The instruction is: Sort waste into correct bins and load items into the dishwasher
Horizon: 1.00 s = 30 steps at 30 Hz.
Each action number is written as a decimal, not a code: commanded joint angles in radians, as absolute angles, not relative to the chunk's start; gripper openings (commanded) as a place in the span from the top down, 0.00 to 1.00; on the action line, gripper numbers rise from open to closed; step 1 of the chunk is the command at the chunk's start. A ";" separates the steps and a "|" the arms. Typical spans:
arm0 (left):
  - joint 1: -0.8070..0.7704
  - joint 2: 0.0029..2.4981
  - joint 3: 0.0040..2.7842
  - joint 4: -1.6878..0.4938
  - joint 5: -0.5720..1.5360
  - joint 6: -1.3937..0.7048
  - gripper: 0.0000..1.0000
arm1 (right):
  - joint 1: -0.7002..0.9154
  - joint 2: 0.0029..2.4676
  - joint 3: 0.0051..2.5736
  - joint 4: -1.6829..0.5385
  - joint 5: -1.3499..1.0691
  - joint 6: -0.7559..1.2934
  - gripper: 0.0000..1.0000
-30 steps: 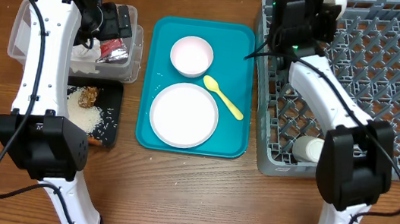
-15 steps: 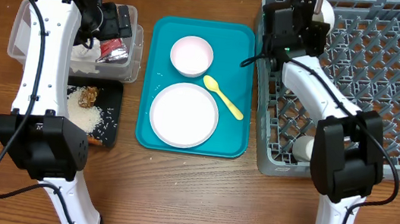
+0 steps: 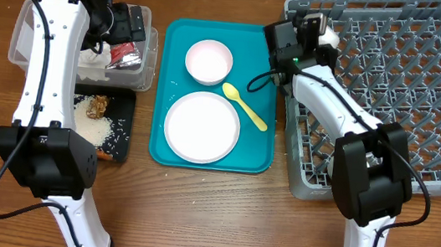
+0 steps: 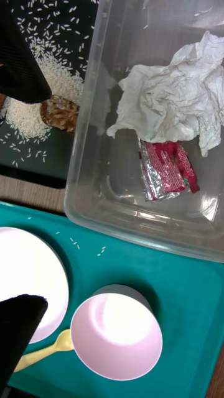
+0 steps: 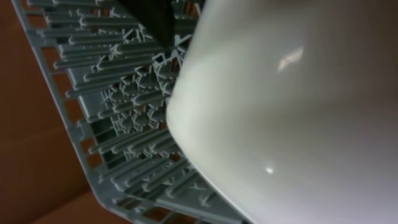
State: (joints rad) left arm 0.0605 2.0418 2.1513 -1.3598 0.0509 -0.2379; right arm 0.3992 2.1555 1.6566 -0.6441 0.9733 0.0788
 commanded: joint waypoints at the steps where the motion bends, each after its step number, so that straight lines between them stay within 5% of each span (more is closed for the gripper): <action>1: 0.058 2.028 2.175 -1.356 0.044 -0.259 0.00 | 0.405 2.162 1.654 -0.662 0.895 0.088 0.55; 5: 0.058 2.028 2.175 -1.356 0.044 -0.259 0.00 | 0.421 2.140 1.685 -0.669 0.895 0.106 0.38; 10: 0.055 2.028 2.175 -1.356 0.044 -0.259 0.00 | 0.435 2.056 1.791 -0.718 0.769 0.106 0.35; 15: 0.052 2.028 2.175 -1.356 0.044 -0.259 0.00 | 0.437 1.971 1.874 -0.764 0.215 0.159 0.27; 21: 0.050 2.028 2.175 -1.356 0.044 -0.259 0.00 | 0.441 2.060 1.869 -0.718 -0.158 0.376 0.35; 30: 0.050 2.028 2.175 -1.356 0.044 -0.259 0.00 | 0.490 2.275 1.869 -0.669 -0.121 0.523 0.43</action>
